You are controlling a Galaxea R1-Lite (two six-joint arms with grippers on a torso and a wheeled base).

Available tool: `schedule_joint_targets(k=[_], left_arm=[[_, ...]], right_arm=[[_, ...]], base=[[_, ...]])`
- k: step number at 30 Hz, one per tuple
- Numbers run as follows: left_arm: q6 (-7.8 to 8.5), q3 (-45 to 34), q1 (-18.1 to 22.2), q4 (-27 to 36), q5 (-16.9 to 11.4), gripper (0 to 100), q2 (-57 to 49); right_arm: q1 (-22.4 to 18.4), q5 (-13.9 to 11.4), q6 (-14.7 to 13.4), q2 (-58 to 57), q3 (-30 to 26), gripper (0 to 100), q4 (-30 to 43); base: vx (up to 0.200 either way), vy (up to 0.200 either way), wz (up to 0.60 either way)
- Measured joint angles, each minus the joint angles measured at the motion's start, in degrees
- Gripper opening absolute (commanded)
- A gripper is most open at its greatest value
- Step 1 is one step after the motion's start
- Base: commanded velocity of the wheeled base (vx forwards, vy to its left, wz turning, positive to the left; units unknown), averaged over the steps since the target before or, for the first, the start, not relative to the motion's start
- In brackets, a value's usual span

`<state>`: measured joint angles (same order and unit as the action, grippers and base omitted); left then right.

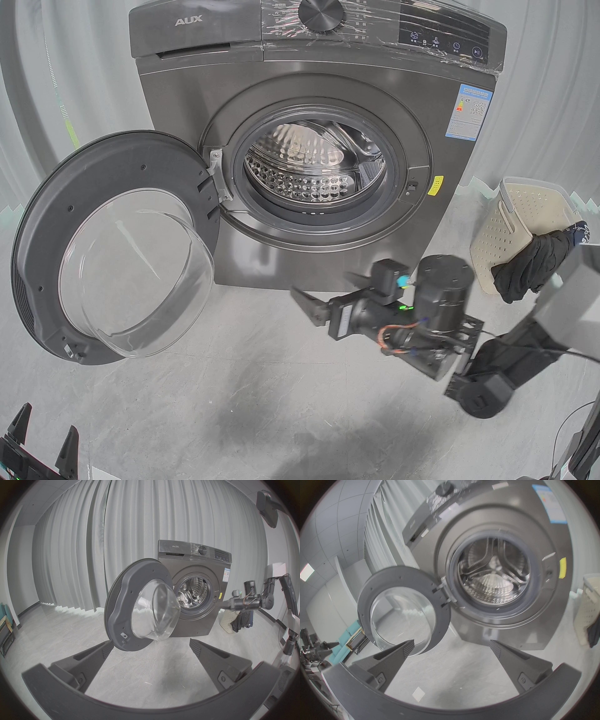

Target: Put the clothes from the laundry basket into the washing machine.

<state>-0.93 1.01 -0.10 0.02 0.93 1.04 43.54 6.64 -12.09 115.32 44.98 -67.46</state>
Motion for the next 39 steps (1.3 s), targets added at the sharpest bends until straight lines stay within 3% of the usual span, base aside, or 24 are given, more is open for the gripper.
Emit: schedule_joint_targets(k=[6, 13, 16, 20, 39], left_arm=[[0.02, 0.00, 0.00, 0.02, -0.02, 100, 0.00], [0.00, 0.00, 0.00, 0.05, -0.06, 100, 0.00], [-0.02, 0.00, 0.00, 0.05, -0.04, 100, 0.00], [0.00, 0.00, 0.00, 0.05, -0.06, 100, 0.00], [-0.02, 0.00, 0.00, 0.07, -0.06, 100, 0.00]], right_arm=[[-7.94, -1.15, 2.63, -15.54, -14.09, 100, -2.22], [-21.38, -3.78, 5.64, -34.56, -32.23, 100, -3.60], [-26.49, -4.66, 6.33, -43.83, -39.62, 100, -0.83], [-30.51, -5.19, 7.09, -55.93, -43.03, 100, 10.24], [-40.08, -7.55, 10.05, -105.10, -44.02, 100, 62.43]], base=[[0.000, 0.000, 0.00], [0.000, 0.000, 0.00], [0.000, 0.000, 0.00], [0.000, 0.000, 0.00], [0.000, 0.000, 0.00]])
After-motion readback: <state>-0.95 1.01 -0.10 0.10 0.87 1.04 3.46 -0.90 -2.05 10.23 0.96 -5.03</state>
